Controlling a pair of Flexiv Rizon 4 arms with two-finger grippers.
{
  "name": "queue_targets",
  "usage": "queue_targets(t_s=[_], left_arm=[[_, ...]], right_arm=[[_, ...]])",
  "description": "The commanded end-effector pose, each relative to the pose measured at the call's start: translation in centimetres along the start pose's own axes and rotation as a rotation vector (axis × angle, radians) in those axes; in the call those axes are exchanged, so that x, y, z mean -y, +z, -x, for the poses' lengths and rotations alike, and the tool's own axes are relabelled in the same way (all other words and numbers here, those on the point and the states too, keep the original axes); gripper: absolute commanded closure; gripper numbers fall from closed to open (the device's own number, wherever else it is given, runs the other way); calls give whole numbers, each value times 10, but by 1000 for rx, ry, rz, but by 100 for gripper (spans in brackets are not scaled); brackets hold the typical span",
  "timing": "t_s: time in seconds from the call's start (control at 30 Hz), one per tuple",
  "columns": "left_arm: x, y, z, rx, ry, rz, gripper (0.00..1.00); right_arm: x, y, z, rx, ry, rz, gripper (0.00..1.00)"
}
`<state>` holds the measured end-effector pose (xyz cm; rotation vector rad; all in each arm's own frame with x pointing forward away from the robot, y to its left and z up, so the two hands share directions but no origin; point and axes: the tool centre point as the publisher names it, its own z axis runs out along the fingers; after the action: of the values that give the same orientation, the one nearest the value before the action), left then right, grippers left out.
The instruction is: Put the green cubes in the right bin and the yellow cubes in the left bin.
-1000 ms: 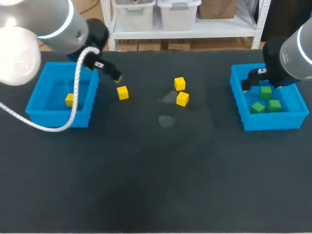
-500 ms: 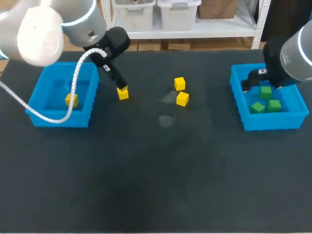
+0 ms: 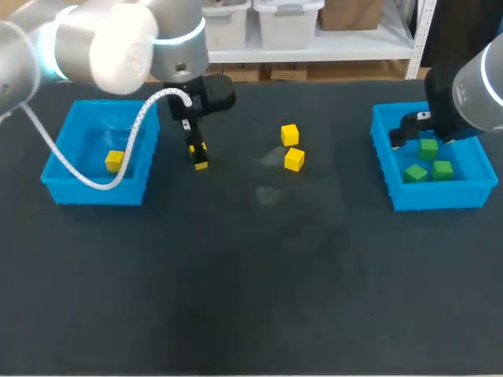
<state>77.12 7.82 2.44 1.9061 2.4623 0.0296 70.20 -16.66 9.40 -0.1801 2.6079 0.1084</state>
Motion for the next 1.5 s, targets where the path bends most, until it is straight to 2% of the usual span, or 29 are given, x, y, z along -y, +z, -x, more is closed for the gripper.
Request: queue_targets(t_s=[0.03,0.27,0.5,0.67,0.8,0.83,0.87,0.9,0.93,1.3,1.4,1.5], left_arm=[[-9,8,2,-136,-19,-8,0],[-22,16,-6,-104,-115,55,0],[-30,26,-9,-82,-171,82,0],[-30,34,-8,-80,-184,81,0],[-31,38,-6,-47,-233,92,0],[-31,38,-6,-37,-242,95,4],[-32,38,-5,-22,-256,102,51],[-32,38,-5,-8,-268,105,81],[-33,37,-5,1,-278,104,100],[-30,33,-7,25,-314,123,100],[-29,20,-6,67,-305,147,100],[-24,-3,-3,142,-308,164,100]], right_arm=[[0,0,-3,10,1,-4,0],[0,0,-3,10,1,-4,0],[0,0,-3,10,1,-4,0],[0,0,-3,10,1,-4,0],[0,0,-3,10,1,-4,0],[0,0,-3,10,1,-4,0],[0,0,-3,10,1,-4,0],[0,0,-3,10,1,-4,0],[0,0,-3,10,1,-4,0],[0,0,-3,10,1,-4,0],[0,0,-3,10,1,-4,0],[0,0,-3,10,1,-4,0]])
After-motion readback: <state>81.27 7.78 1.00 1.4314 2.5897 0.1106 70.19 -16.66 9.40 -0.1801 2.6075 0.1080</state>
